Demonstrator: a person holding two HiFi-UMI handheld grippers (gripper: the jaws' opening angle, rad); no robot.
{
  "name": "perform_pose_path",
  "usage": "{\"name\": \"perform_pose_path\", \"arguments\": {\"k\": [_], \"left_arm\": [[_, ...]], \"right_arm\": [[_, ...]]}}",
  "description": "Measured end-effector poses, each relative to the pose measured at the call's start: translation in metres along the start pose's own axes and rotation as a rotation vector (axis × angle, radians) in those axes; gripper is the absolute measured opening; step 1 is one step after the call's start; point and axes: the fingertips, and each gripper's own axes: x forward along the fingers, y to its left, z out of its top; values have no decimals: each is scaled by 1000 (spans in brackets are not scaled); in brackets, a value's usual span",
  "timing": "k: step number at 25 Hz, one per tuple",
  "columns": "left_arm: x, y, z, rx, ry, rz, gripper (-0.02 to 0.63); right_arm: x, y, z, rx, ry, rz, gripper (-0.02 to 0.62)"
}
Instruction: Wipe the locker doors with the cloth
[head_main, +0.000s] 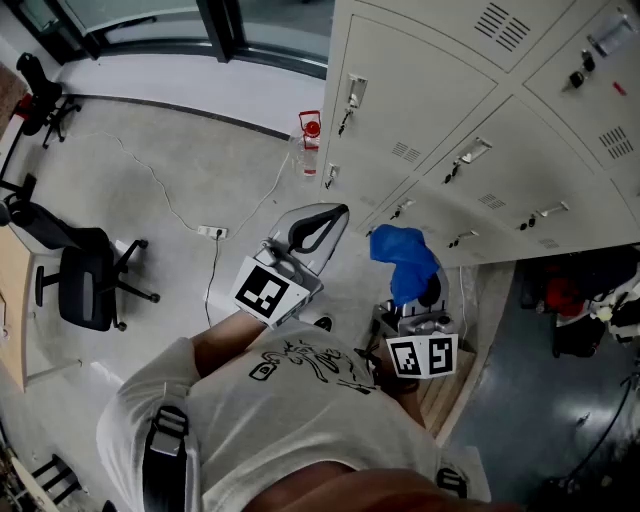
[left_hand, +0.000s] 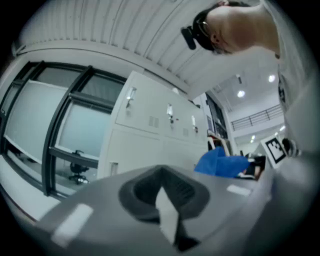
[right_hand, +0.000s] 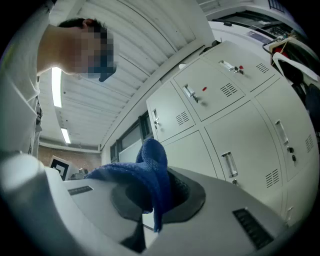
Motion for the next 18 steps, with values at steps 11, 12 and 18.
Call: {"name": "perform_pose_path", "arguments": {"k": [11,12,18], "left_arm": [[18,118,14,19,1,-2,2],[24,125,17,26,8,5,3],[83,168,64,132,-40,34,2]], "right_arm": [[134,39,-4,-301,-15,8,29],[147,40,2,-376,-22,15,29],[247,38,42,-925,-58,1,29]]}}
